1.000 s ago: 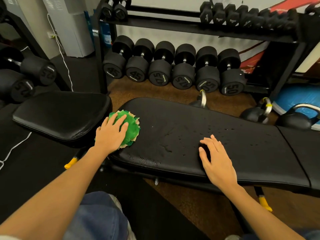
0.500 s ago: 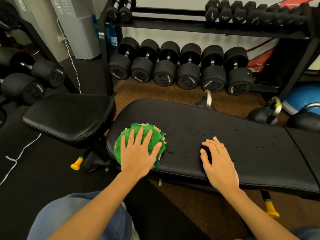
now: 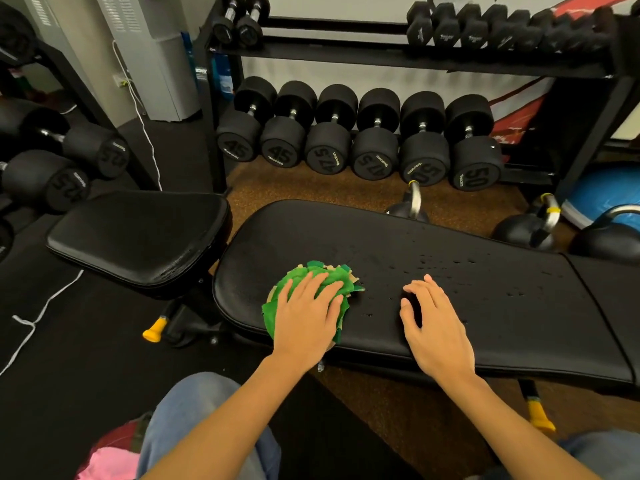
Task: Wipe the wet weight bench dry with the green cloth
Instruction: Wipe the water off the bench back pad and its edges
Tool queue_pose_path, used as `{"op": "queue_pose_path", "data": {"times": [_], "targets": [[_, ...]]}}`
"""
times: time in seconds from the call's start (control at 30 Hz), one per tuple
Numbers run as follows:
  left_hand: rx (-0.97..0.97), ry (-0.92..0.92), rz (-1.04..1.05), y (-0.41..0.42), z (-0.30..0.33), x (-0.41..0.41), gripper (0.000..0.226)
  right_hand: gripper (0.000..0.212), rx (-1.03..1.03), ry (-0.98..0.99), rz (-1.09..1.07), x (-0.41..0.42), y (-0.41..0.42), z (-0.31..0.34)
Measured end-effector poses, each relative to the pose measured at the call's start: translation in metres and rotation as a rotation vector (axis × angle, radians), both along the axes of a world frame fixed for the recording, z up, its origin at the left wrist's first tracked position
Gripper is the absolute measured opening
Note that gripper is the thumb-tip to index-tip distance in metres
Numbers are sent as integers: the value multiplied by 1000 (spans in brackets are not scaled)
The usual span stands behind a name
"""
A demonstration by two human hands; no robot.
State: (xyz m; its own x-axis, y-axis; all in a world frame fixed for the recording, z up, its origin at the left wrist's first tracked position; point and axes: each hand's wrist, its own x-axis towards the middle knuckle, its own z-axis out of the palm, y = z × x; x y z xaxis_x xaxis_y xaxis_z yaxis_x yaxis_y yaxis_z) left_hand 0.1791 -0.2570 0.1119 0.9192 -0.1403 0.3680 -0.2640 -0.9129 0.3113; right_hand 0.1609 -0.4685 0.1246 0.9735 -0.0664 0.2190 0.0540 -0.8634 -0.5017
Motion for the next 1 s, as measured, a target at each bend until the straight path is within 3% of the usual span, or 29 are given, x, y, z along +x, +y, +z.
{"op": "queue_pose_path", "data": {"times": [0.13,0.23,0.33,0.43,0.5,0.6,1.0], "targets": [[-191,-9,-114,-3,6,-1,37,31,20,-12,-7,-2,1,0],[-278,-96,-46,11,23,10,39,30,35,-30,1,-2,-1,1],[-214,-180,103,47,38,34,34,29,42,-40,-2,-2,-1,0],[-211,1,201,88,32,54,32,29,34,-43,-2,-2,-1,-1],[-108,145,219,99,21,56,37,29,33,-39,-10,-2,-1,0],[90,219,259,91,10,52,46,29,30,-41,-26,-2,0,0],[142,224,184,12,7,21,57,28,90,-52,-75,-1,2,-4]]}}
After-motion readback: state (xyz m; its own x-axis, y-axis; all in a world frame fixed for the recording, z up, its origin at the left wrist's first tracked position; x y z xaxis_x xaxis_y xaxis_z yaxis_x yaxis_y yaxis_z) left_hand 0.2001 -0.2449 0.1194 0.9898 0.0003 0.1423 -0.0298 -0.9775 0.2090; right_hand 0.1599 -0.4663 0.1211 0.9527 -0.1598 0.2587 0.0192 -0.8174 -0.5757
